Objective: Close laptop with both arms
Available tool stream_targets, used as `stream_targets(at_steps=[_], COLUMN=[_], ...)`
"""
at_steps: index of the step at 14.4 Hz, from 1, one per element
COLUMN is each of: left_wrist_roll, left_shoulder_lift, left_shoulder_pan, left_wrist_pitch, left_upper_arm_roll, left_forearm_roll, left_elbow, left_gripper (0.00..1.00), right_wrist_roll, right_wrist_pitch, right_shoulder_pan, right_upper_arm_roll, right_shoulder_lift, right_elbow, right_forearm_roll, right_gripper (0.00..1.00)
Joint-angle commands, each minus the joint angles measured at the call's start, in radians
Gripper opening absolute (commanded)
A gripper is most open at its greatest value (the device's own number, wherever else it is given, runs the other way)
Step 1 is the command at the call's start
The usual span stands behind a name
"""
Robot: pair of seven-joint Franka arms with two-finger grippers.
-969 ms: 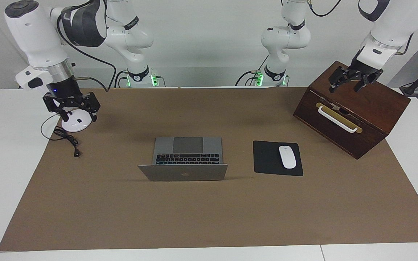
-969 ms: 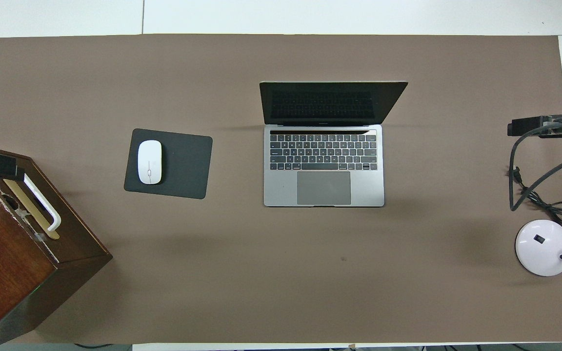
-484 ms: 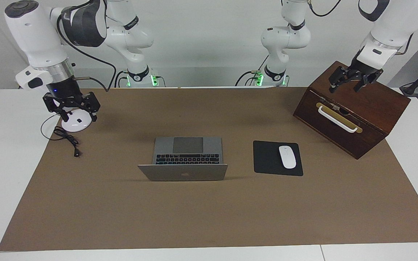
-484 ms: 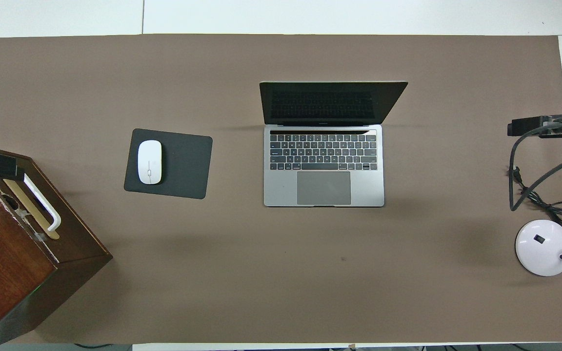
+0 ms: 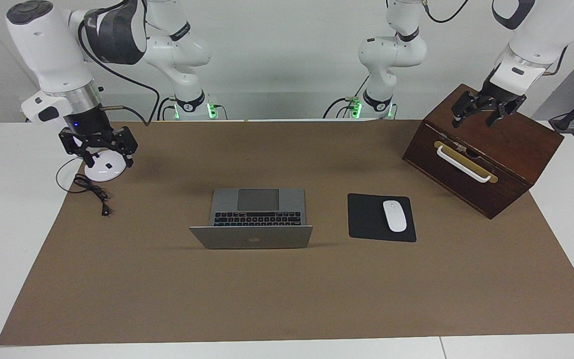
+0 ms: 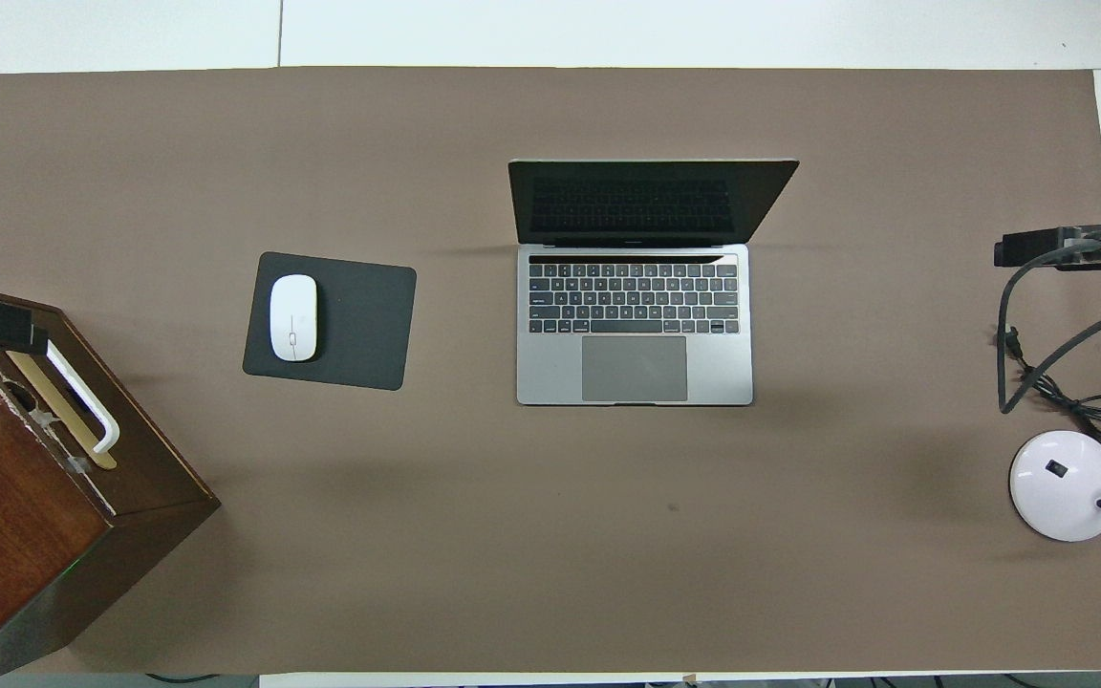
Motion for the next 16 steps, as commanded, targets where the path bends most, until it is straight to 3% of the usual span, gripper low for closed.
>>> stream_targets(at_steps=[1, 3, 4, 5, 8, 10, 12, 14, 16], left_wrist_roll=[-0.011, -0.013, -0.013, -0.013, -0.007, -0.010, -0.013, -0.014, -0.042], left_shoulder_lift=[-0.003, -0.003, -0.003, -0.003, -0.003, -0.003, -0.002, -0.002, 0.000], left_shoulder_pan=[0.005, 0.005, 0.005, 0.006, 0.006, 0.006, 0.009, 0.011, 0.011], left_wrist_pitch=[0.013, 0.013, 0.013, 0.013, 0.042, 0.044, 0.045, 0.047, 0.052], left_upper_arm_roll=[-0.002, -0.002, -0.002, -0.002, -0.002, -0.002, 0.000, 0.000, 0.000], left_forearm_roll=[0.000, 0.000, 0.000, 0.000, 0.000, 0.000, -0.001, -0.001, -0.001], left_elbow=[-0.003, -0.003, -0.003, -0.003, -0.003, -0.003, -0.003, -0.003, -0.003], left_gripper=[1.00, 0.98, 0.91, 0.77, 0.00, 0.00, 0.00, 0.00, 0.00], right_wrist_roll=[-0.025, -0.027, -0.039, -0.066, -0.122, -0.140, -0.146, -0.148, -0.146], right_wrist_pitch=[0.001, 0.002, 0.005, 0.010, 0.013, 0.014, 0.019, 0.024, 0.034], right_shoulder_pan=[-0.010, -0.010, -0.011, -0.013, -0.037, -0.039, -0.041, -0.047, -0.068], right_upper_arm_roll=[0.004, 0.002, 0.002, 0.001, -0.002, -0.004, -0.004, -0.004, -0.005], right_shoulder_lift=[-0.018, -0.018, -0.017, -0.015, -0.012, -0.011, -0.006, 0.008, 0.038], right_elbow=[-0.019, -0.017, -0.017, -0.016, -0.011, -0.010, -0.007, 0.016, 0.058], right_forearm_roll=[0.009, 0.009, 0.009, 0.009, 0.009, 0.009, 0.005, 0.005, 0.003], right_gripper=[1.00, 1.00, 1.00, 1.00, 1.00, 1.00, 0.93, 0.73, 0.39])
